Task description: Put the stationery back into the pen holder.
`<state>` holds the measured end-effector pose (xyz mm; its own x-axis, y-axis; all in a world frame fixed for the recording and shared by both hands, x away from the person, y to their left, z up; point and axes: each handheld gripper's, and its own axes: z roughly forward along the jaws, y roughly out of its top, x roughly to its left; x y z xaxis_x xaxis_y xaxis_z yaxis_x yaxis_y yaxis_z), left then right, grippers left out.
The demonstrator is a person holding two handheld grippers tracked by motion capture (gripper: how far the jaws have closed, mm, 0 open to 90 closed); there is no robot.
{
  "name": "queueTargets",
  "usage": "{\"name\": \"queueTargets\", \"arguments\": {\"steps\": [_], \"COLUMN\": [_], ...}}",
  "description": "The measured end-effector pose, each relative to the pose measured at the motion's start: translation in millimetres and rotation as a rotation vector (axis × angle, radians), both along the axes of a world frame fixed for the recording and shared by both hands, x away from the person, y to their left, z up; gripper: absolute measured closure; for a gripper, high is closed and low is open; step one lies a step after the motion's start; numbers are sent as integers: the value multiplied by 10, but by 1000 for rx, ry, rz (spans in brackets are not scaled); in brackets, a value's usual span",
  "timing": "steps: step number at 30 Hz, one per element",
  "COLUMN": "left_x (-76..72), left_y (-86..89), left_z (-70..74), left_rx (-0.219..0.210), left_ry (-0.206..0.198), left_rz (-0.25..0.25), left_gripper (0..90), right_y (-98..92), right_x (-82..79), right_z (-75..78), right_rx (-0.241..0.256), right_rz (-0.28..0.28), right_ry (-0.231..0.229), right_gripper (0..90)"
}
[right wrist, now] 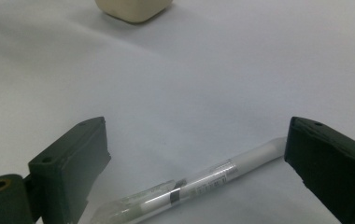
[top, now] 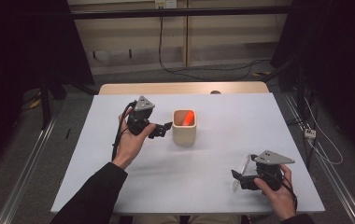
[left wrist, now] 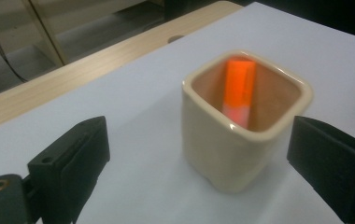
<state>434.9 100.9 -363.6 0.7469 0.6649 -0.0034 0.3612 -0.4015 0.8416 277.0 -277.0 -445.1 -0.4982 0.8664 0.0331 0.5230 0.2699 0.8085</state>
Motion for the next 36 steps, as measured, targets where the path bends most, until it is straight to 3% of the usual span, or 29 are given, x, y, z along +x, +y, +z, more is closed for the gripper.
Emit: {"name": "queueTargets", "arguments": {"steps": [4,7,10,20,25,28,30,36], "left_x": [-102,-199,-304,-720,-942,-1017,-1068,-1203], "left_y": [85,158,222,455,465,503,529,664], "left_z": [-2,-33,-86,-264,-379,-416,-432,-547], "left_rx": [9,13,56,56,74,38,56,38], "left_ry": [-15,-2,10,38,63,103,94,103], "left_rz": [-20,-9,-8,-14,-62,-77,-78,-50], "left_gripper": [57,58,59,57,57,59,59,59], "right_y": [-5,-8,16,115,137,162,185,239], "right_x": [11,14,20,47,45,43,55,88], "right_z": [14,35,56,92,142,154,157,143], "right_rx": [-5,18,1,6,-4,-15,-17,-10], "right_rz": [1,-1,-6,24,39,49,54,92], "right_ry": [-1,-2,-4,25,25,21,23,64], "right_gripper": [61,61,70,100,204,258,278,446]}}
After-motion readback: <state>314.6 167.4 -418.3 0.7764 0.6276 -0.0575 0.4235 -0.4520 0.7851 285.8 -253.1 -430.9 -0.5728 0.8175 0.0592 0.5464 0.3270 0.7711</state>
